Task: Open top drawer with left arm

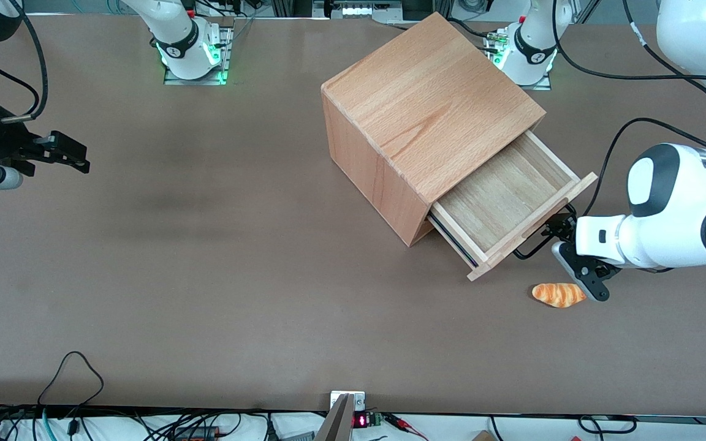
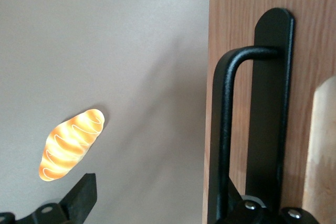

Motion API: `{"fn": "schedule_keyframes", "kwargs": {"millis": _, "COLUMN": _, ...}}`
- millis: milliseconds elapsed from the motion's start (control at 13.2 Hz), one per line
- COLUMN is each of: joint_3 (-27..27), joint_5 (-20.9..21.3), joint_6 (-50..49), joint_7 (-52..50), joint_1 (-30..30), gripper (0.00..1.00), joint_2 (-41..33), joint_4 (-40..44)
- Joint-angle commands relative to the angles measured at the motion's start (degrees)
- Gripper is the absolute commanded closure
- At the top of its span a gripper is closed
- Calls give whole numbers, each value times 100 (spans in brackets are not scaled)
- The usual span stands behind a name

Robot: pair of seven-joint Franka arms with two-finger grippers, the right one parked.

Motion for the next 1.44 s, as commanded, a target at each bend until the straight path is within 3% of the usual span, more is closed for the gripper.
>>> {"fn": "schedule_keyframes", "kwargs": {"millis": 0, "joint_3": 2, "joint_5": 147, "joint_6": -17, "joint_7": 99, "joint_1": 0, "gripper": 0, "joint_2": 203, "joint_4": 329}}
{"fn": "schedule_keyframes", "kwargs": {"millis": 831, "joint_3": 2, "joint_5": 50, "joint_6": -122, "joint_7": 64, "joint_1": 35, "gripper": 0, "joint_2": 265, "joint_4": 409}}
{"fn": "schedule_keyframes", "kwargs": {"millis": 1360, "joint_3": -7, "joint_5": -361, "joint_6": -342, "joint_7": 46, "joint_1": 193, "gripper": 0, "joint_2": 291, "joint_4": 444}}
